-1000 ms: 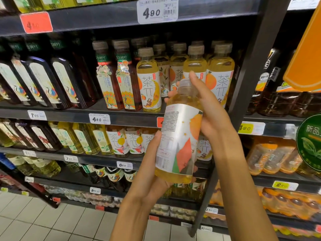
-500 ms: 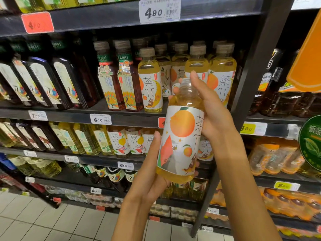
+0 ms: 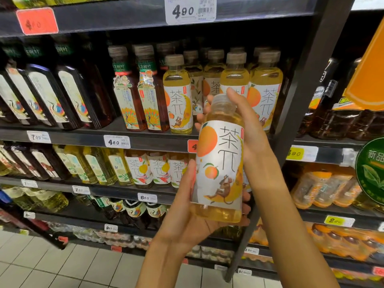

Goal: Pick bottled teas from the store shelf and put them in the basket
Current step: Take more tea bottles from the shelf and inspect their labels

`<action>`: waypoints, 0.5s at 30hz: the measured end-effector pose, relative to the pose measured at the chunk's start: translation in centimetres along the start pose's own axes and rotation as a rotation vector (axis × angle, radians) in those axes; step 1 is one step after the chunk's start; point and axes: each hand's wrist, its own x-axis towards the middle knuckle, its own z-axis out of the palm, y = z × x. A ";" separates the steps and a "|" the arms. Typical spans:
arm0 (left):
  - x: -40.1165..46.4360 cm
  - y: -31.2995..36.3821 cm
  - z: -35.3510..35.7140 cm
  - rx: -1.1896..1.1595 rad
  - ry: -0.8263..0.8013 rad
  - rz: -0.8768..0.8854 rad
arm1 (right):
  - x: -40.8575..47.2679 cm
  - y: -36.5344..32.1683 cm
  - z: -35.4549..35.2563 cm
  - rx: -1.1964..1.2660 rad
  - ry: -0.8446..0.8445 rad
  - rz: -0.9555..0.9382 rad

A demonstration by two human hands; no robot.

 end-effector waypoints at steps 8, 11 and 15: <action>0.0 2.2 -1.3 0.176 0.092 0.042 | 0.1 -0.6 -0.4 -0.310 0.180 -0.104; 0.0 1.6 -0.9 0.078 0.007 0.012 | 0.3 -0.3 -0.4 -0.302 0.192 -0.024; -0.4 1.5 0.5 -0.192 -0.077 -0.033 | 0.6 0.6 -0.7 -0.110 0.153 0.080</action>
